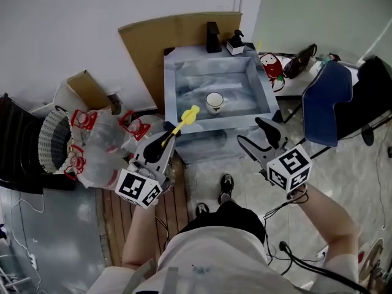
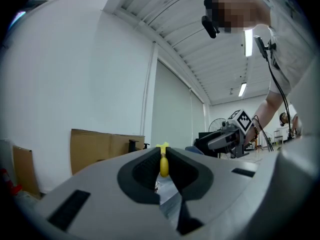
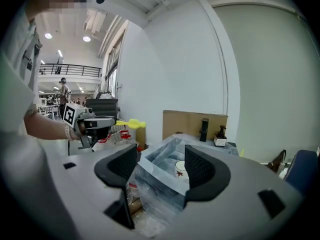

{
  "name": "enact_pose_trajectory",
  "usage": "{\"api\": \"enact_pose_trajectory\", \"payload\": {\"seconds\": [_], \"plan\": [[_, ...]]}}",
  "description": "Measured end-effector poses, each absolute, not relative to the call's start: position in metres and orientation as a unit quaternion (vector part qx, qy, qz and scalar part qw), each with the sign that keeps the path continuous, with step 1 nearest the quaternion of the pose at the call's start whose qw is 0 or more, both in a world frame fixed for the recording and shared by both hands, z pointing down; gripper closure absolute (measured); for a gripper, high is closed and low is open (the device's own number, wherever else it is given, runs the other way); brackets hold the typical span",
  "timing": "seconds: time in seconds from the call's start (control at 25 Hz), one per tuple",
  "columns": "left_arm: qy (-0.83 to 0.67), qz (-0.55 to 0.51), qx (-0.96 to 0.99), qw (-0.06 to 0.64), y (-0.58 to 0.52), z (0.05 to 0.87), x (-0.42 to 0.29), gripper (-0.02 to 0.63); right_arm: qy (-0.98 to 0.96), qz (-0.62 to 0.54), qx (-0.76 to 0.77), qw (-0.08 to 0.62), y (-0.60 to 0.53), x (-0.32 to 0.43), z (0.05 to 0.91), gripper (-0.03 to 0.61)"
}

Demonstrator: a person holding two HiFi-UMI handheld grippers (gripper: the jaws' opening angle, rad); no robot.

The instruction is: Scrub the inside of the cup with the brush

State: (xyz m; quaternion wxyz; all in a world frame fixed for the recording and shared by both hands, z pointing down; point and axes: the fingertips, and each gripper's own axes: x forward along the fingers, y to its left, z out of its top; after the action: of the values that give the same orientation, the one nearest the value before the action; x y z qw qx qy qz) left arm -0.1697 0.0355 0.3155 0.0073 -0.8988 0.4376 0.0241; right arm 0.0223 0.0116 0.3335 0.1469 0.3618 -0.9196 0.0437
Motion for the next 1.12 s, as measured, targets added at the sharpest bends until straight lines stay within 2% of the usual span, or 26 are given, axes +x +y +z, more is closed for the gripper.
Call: {"api": "enact_pose_trajectory", "payload": {"seconds": [0.68, 1.12], "plan": [[0.455, -0.015, -0.89, -0.013, -0.05, 0.343, -0.149, 0.578, -0.935, 0.049, 0.301, 0.179, -0.092, 0.03, 0.364, 0.29], [0.46, -0.049, -0.886, -0.031, -0.101, 0.361, -0.139, 0.578, -0.943, 0.064, 0.234, 0.226, -0.148, 0.03, 0.396, 0.291]]}}
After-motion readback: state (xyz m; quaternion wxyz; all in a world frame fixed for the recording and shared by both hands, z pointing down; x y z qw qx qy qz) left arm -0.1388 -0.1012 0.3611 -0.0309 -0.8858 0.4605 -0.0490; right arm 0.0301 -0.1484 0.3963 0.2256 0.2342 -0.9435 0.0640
